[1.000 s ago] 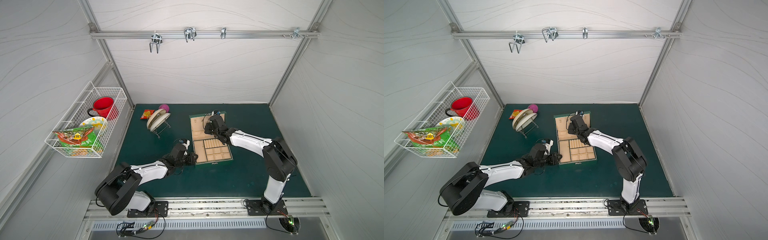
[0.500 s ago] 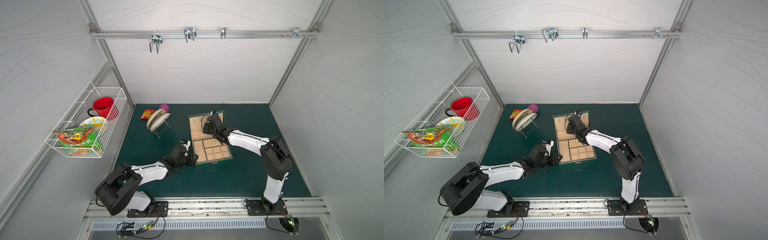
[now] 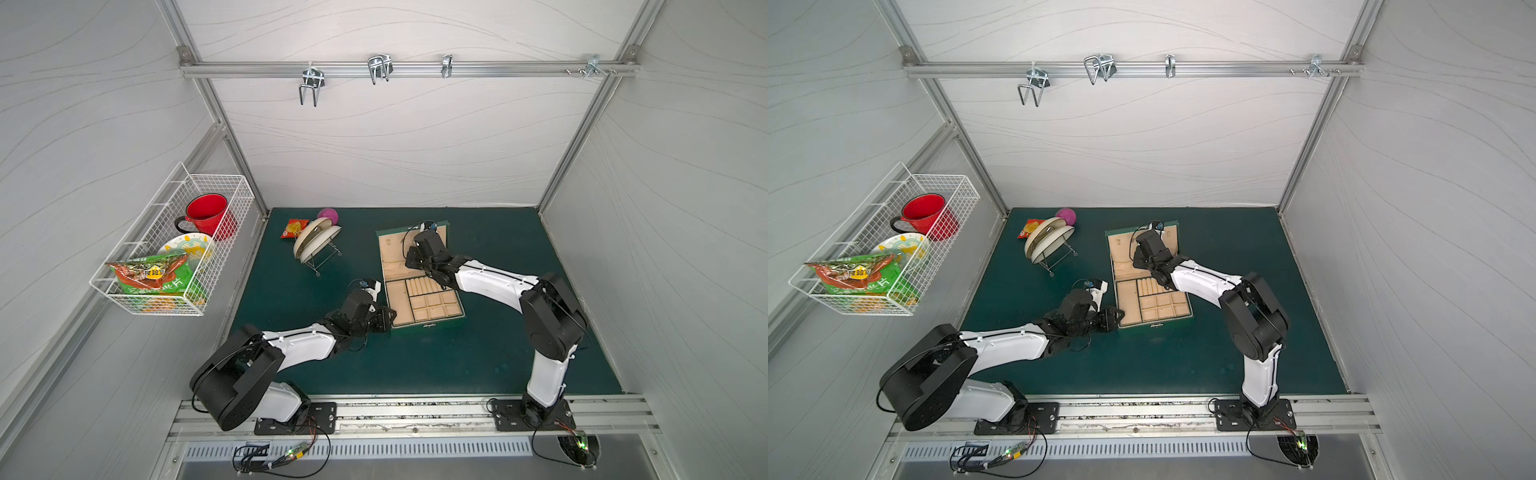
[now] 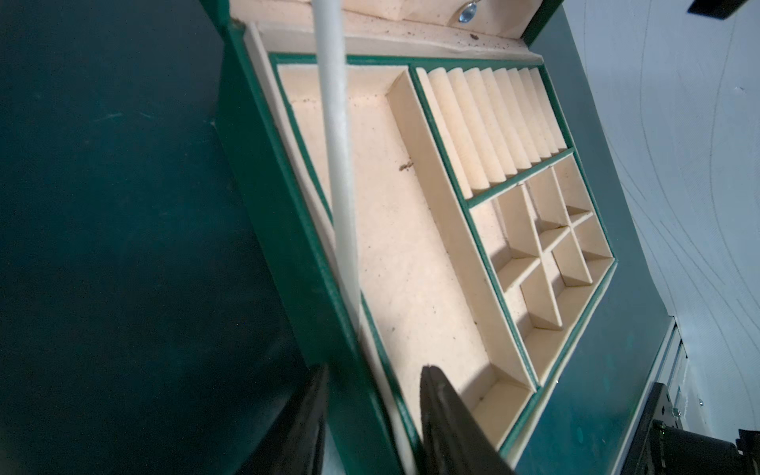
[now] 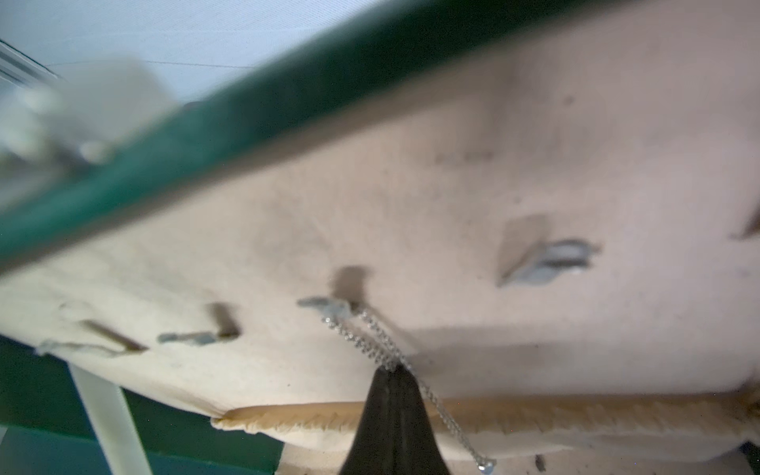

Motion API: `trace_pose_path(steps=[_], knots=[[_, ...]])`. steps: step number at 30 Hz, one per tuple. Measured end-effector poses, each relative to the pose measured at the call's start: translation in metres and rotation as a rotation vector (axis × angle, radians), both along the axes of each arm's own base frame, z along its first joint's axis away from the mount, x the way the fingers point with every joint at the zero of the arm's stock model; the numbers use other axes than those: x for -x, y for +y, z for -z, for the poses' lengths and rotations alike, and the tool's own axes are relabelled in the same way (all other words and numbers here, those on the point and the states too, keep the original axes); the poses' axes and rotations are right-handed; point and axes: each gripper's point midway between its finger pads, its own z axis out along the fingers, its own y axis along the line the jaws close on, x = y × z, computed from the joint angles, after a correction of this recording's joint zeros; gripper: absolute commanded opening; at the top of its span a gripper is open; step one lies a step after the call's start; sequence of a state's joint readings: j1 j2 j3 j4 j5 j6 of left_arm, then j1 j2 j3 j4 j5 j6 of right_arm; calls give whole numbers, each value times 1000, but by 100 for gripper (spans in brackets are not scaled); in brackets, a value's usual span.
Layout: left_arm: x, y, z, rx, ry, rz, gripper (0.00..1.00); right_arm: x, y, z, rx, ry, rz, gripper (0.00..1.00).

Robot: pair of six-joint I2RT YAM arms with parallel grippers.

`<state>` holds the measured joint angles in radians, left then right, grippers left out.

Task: Put jewelry chain into jewelry box
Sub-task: Adjust the necklace at the jewelry box clasp.

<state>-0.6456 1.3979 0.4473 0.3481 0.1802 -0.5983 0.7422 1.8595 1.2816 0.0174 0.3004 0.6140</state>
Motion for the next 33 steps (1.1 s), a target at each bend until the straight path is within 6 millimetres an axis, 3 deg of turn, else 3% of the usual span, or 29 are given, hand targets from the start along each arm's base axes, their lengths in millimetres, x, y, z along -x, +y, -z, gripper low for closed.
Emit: trace_pose_path(steps=[12,21,26,27,30,33], knots=[[0,0,0,0,0,1,40,2,1,3,-2,-8,-1,0],[2,0,0,2,-2,3,40,17,-1,24,33,41,-17,0],[3,1,-1,2,-3,3,41,18,-1,24,36,44,-16,0],[4,1,-1,2,-4,3,42,18,-1,25,36,44,-17,2],[5,3,-1,0,-5,0,44,18,-1,24,38,42,-19,31],[5,4,-1,-3,-5,-3,45,20,0,19,39,35,-40,45]])
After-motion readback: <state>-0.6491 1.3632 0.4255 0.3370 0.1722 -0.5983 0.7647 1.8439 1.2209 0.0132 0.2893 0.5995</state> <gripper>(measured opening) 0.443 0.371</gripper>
